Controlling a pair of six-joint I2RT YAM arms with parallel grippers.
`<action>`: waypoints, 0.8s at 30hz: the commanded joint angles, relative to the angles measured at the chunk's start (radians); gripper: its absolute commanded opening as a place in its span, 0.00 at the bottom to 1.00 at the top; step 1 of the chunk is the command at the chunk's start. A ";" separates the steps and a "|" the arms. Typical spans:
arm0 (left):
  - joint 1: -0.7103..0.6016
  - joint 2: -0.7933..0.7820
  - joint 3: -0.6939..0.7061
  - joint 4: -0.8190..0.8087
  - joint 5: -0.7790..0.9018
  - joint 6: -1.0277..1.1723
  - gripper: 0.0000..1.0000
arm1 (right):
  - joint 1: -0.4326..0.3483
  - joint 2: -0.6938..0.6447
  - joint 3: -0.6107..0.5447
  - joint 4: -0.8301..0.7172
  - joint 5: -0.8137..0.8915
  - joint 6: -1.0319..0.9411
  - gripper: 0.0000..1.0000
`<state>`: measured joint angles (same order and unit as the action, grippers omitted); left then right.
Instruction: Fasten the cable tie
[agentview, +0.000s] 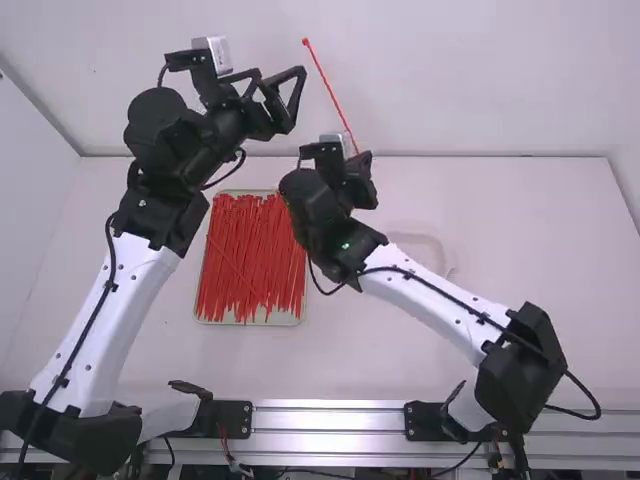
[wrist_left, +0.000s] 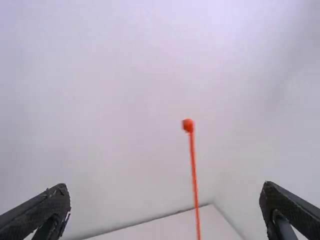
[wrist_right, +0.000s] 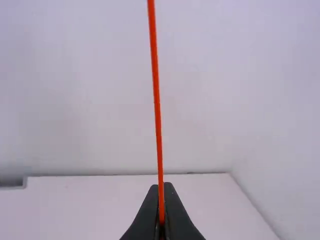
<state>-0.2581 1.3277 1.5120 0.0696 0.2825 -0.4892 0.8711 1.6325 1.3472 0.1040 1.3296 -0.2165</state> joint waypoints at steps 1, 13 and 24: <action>0.004 0.002 0.002 0.016 0.016 -0.046 0.96 | 0.022 0.000 0.039 0.002 0.040 -0.021 0.00; 0.004 0.002 0.002 0.002 0.045 -0.125 0.63 | 0.094 0.000 0.039 0.074 0.076 -0.111 0.00; 0.004 0.002 0.002 0.010 0.039 -0.128 0.04 | 0.105 0.000 0.039 0.076 0.079 -0.111 0.00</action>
<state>-0.2581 1.3277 1.5120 0.0734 0.3138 -0.6163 0.9684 1.6325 1.3472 0.1757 1.3941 -0.3248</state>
